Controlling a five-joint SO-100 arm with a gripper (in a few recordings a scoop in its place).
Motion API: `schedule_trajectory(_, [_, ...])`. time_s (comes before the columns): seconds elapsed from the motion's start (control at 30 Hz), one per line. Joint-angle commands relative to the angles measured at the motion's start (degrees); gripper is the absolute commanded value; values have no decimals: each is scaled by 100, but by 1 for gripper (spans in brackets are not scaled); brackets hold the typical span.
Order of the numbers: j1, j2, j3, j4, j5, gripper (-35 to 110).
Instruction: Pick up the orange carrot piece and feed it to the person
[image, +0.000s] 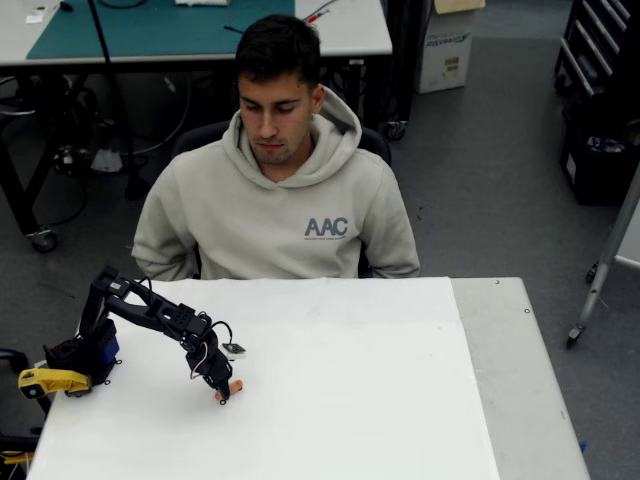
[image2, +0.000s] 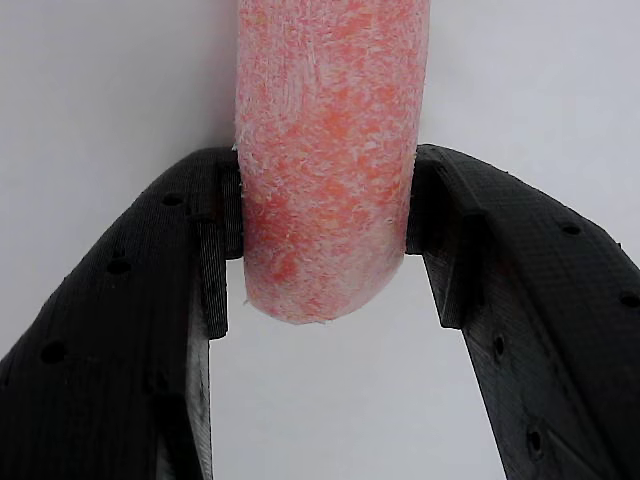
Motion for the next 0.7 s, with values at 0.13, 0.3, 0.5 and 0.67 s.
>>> schedule_trajectory(0.13, [70,158,-193,-35,-79,-3])
schedule_trajectory(0.3, [9,519,-483,-35,-79,-3])
schedule_trajectory(0.5, [-264,1187,-1248,-35,-70,-3])
schedule_trajectory(0.67, [-782,1248,-1775,-35,-79,-3])
